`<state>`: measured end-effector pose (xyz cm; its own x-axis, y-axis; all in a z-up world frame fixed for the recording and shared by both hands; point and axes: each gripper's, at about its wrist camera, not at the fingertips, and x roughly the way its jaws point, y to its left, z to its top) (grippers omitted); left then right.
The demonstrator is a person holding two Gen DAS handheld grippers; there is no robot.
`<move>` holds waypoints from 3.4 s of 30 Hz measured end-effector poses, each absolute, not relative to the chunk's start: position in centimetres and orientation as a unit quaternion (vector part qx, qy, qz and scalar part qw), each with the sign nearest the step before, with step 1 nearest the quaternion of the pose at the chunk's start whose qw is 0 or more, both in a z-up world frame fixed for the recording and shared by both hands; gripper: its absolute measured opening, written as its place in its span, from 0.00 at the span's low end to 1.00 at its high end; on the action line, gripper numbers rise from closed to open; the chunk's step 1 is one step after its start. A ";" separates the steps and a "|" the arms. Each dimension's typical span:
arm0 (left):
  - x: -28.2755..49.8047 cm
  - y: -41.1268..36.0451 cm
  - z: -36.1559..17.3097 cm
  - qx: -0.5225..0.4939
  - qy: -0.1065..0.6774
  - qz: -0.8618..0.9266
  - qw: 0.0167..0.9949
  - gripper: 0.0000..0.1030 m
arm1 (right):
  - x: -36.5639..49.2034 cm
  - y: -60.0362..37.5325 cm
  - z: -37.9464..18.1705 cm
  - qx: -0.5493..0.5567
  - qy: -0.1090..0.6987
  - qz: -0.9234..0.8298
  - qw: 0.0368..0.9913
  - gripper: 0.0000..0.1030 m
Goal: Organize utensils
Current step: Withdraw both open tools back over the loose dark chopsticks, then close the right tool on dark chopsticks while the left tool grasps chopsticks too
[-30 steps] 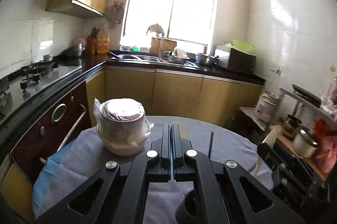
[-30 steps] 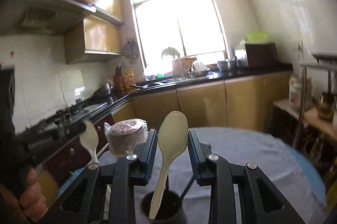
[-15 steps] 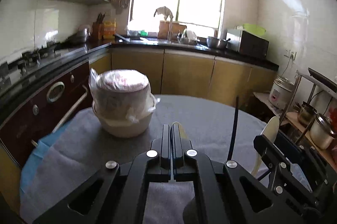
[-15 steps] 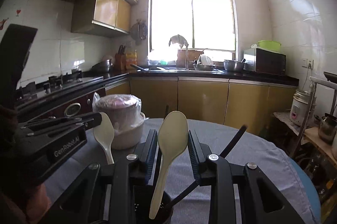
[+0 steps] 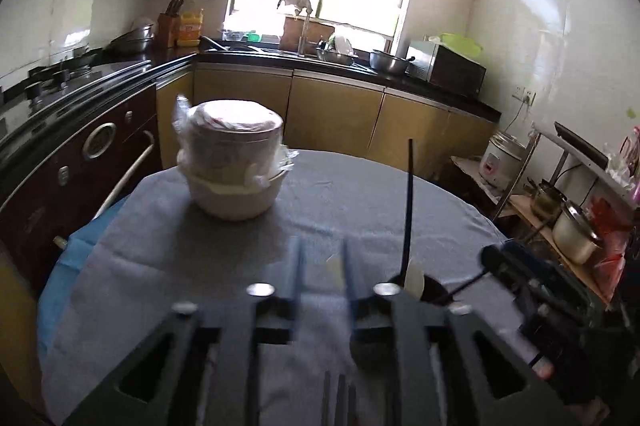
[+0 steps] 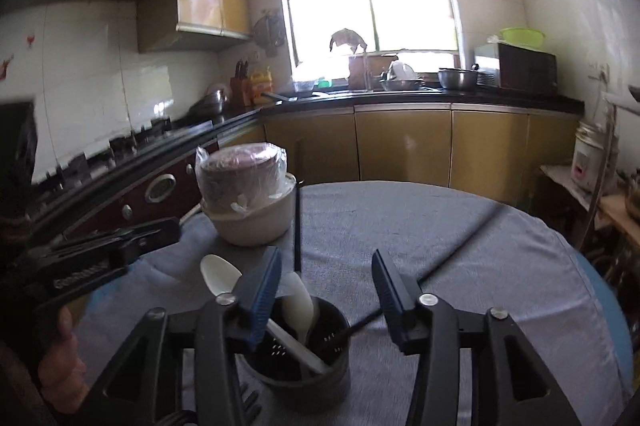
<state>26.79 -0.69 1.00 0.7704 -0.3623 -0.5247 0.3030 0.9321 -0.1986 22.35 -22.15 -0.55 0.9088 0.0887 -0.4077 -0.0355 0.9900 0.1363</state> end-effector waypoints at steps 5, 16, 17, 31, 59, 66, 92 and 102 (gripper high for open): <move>21.9 2.7 1.7 -0.046 0.282 -0.155 0.946 0.42 | 17.2 -23.2 0.8 0.098 0.193 0.010 0.976 0.50; 8.8 5.8 -5.0 0.012 0.367 -0.144 0.919 0.58 | 5.7 -23.7 -2.6 0.127 0.273 -0.021 0.953 0.51; 7.7 5.9 -5.8 0.013 0.378 -0.145 0.914 0.58 | 4.9 -23.7 -3.1 0.128 0.284 -0.018 0.950 0.51; 2.8 7.5 -5.6 0.003 0.379 -0.125 0.917 0.63 | -3.0 -21.0 -7.6 0.153 0.354 0.032 0.922 0.51; 34.3 -1.2 -3.8 -0.071 0.446 -0.048 0.891 0.74 | -2.5 -25.7 -11.0 0.173 0.353 0.024 0.919 0.51; 30.3 -2.4 1.8 -0.042 0.367 -0.145 0.918 0.74 | -2.7 -25.6 -10.8 0.180 0.350 0.019 0.919 0.51; 7.1 2.6 -9.3 0.086 0.440 -0.115 0.886 0.74 | 5.3 -25.5 -8.6 0.261 0.419 0.000 0.870 0.48; 8.6 5.6 -9.7 0.038 0.457 -0.115 0.881 0.74 | 13.0 -24.9 -10.9 0.316 0.486 -0.054 0.813 0.30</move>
